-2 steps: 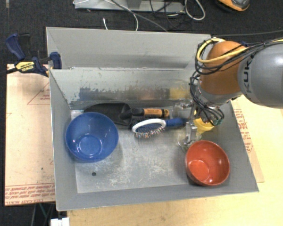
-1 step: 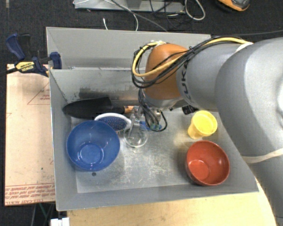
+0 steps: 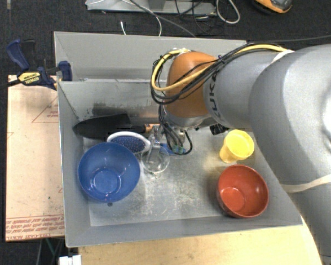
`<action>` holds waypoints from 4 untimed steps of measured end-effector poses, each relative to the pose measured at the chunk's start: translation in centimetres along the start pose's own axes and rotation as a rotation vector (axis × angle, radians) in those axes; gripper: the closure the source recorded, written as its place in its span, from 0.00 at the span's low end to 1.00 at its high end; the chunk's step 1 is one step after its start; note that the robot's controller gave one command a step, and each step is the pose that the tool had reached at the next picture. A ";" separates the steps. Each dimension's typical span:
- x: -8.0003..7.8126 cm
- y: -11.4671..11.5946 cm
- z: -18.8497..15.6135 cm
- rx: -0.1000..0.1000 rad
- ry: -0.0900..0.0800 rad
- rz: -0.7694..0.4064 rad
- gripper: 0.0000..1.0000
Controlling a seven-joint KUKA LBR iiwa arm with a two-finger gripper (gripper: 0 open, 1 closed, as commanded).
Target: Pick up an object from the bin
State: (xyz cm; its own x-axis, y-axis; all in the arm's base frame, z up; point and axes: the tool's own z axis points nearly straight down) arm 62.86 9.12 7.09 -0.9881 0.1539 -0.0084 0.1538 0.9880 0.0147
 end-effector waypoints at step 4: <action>0.1 0.1 -9.8 0.000 0.003 -0.004 1.00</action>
Offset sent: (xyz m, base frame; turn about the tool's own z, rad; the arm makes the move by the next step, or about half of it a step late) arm -0.0010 -0.0006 0.0666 -0.0001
